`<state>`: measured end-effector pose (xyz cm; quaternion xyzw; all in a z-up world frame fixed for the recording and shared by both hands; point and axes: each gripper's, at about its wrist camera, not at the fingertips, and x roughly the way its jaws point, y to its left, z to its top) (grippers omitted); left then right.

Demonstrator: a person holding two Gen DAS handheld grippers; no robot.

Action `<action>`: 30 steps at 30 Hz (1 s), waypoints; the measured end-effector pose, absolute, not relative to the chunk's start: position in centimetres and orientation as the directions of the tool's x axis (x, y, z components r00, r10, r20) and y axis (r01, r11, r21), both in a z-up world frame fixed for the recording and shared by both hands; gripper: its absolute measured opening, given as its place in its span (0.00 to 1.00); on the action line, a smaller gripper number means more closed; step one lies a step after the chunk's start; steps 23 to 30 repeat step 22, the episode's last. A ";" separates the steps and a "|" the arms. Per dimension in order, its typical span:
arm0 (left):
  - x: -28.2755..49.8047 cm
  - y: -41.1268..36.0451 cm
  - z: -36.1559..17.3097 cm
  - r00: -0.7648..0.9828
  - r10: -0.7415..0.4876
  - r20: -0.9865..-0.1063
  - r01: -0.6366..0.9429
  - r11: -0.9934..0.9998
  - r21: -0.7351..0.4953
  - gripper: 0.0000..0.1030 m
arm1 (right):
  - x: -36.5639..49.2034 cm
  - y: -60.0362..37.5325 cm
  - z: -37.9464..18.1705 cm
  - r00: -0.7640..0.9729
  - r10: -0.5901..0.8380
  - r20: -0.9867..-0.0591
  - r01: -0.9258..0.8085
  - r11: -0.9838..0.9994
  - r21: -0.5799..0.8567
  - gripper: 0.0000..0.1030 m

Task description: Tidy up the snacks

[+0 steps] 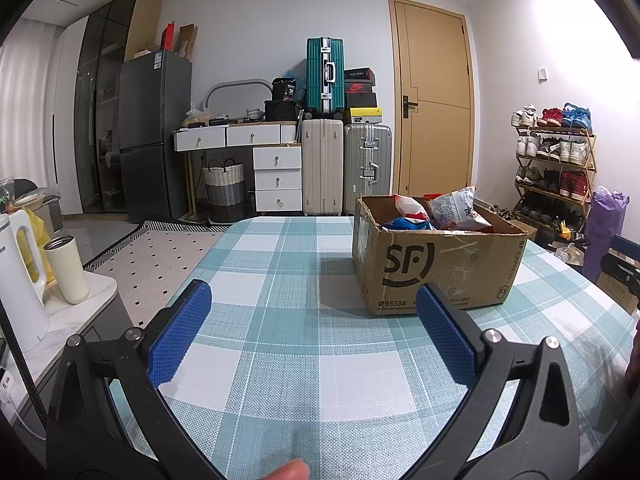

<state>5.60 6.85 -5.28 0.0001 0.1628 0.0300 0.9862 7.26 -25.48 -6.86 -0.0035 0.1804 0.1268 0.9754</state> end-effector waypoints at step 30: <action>5.5 6.9 -5.3 0.945 0.059 -0.321 -0.060 0.998 0.009 0.99 | 7.2 -25.5 -6.8 0.903 0.246 -0.353 -0.249 0.968 0.039 1.00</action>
